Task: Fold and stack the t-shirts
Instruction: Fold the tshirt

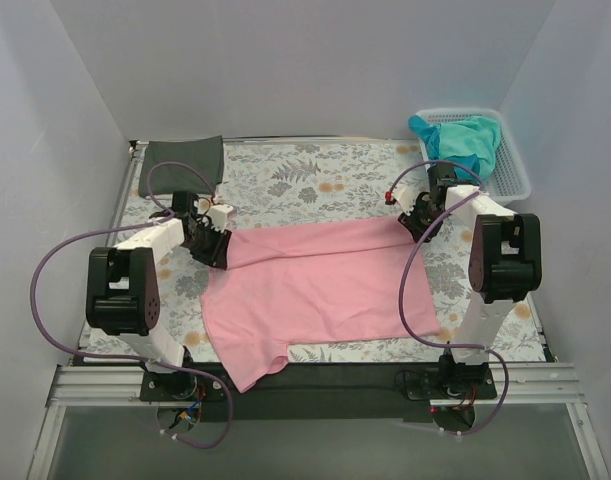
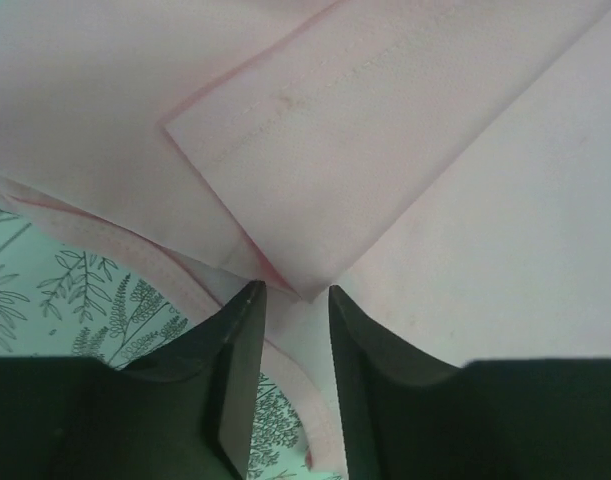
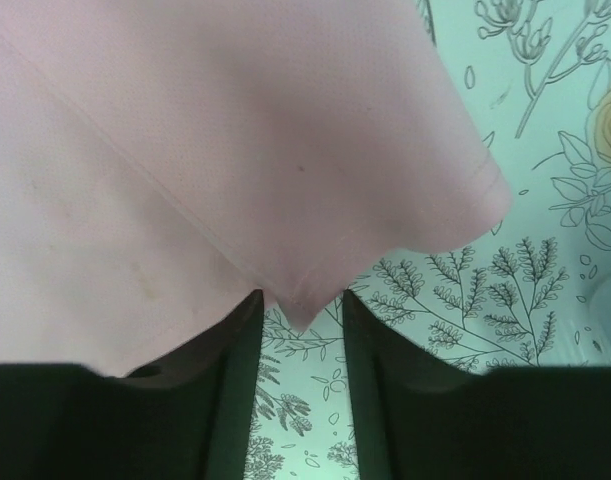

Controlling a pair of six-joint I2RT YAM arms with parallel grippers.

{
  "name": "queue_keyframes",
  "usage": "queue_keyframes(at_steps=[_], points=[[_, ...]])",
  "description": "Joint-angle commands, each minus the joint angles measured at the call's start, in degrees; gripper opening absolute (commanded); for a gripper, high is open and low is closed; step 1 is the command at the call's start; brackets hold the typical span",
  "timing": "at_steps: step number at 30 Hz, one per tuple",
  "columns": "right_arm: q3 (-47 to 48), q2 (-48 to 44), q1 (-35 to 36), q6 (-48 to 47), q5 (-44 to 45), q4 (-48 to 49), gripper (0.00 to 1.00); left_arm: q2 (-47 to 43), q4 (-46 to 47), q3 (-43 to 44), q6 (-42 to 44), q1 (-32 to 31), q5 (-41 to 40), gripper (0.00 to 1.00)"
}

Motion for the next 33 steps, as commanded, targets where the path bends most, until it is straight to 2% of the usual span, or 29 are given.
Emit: queue_keyframes(at_steps=[1, 3, 6, 7, 13, 23, 33], points=[[2.98, -2.76, -0.04, -1.06, -2.08, -4.17, 0.4, -2.21, -2.85, 6.07, 0.37, 0.07, 4.53, 0.34], [3.96, -4.07, 0.05, -0.26, -3.5, -4.79, 0.45, -1.51, -3.73, 9.76, -1.04, 0.07, 5.95, 0.43], [5.45, -5.13, 0.05, 1.32, -5.52, -5.58, 0.43, 1.29, -3.55, 13.97, -3.15, -0.02, 6.65, 0.43], [6.41, -5.22, -0.04, 1.93, -6.22, -5.76, 0.39, 2.09, -3.38, 14.69, -4.11, -0.11, 6.39, 0.42], [10.02, -2.68, 0.05, 5.8, -7.11, -6.9, 0.35, 7.88, -1.88, 17.42, -5.0, -0.46, 2.79, 0.41], [11.34, -1.71, 0.05, 6.68, -7.46, -7.25, 0.34, 10.62, -0.04, 15.58, -5.09, -1.16, -0.2, 0.41], [12.31, -1.0, 0.14, 6.51, -6.32, -7.43, 0.33, 8.34, -2.94, 13.99, -3.07, -1.6, 3.4, 0.21]])
